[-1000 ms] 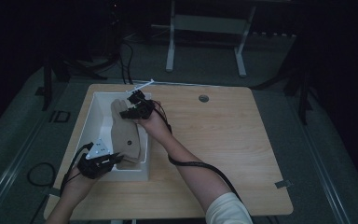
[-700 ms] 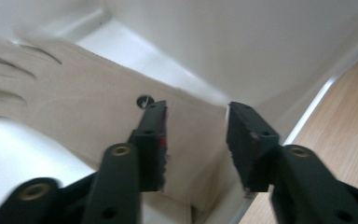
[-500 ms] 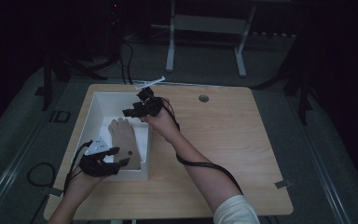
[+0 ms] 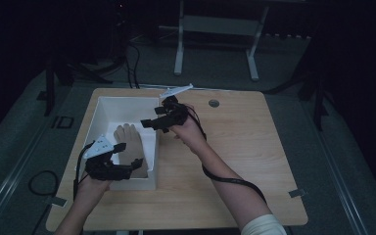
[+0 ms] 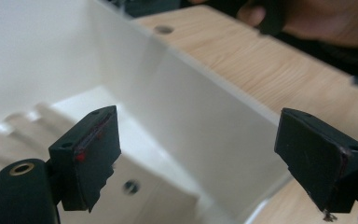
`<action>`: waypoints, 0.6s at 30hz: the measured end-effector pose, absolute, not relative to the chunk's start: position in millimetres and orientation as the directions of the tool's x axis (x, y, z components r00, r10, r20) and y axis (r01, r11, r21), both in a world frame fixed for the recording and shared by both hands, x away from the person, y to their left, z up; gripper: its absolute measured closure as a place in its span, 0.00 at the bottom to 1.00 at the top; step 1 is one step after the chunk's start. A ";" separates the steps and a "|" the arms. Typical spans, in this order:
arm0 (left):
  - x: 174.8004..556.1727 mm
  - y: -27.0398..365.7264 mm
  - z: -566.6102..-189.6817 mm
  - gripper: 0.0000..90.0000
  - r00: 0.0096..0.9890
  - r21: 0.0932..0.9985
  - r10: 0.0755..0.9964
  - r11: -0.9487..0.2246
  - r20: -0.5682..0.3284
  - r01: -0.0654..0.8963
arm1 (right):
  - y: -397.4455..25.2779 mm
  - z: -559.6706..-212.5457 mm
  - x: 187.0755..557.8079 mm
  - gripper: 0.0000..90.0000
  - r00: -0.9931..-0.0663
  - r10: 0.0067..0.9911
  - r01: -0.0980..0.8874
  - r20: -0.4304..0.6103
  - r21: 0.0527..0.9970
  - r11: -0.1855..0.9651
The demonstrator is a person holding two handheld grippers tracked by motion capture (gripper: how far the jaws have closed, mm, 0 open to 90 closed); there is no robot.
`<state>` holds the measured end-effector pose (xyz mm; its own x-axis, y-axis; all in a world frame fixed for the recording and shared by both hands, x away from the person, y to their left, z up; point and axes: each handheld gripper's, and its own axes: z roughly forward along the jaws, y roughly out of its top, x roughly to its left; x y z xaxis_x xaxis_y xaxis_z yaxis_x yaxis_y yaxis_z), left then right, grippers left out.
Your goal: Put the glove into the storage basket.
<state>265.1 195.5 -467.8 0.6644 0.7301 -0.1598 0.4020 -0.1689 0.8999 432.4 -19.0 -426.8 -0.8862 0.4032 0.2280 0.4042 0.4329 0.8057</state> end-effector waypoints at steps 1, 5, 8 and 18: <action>264.6 192.2 -465.0 0.16 0.671 0.902 0.726 -0.177 -0.150 0.393 | -22.9 -426.5 430.3 0.19 -0.889 0.396 0.401 0.230 0.808 0.431; 264.7 181.7 -457.4 0.16 0.683 0.917 0.718 -0.169 -0.136 0.360 | -39.2 -423.5 420.7 0.18 -0.894 0.397 0.379 0.207 0.821 0.427; 265.4 178.2 -455.3 0.16 0.687 0.922 0.712 -0.153 -0.148 0.356 | -47.8 -421.2 417.1 0.18 -0.894 0.401 0.374 0.199 0.825 0.423; 260.2 145.4 -445.7 0.16 0.748 0.930 0.650 -0.182 -0.130 0.320 | -96.7 -423.1 407.9 0.19 -0.883 0.428 0.380 0.193 0.829 0.411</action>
<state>260.2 145.4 -445.7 0.7484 0.6504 -0.1301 0.3196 -0.1817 0.9300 407.9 -96.7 -423.1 -0.8829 0.4279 0.1932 0.3804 0.4106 0.8287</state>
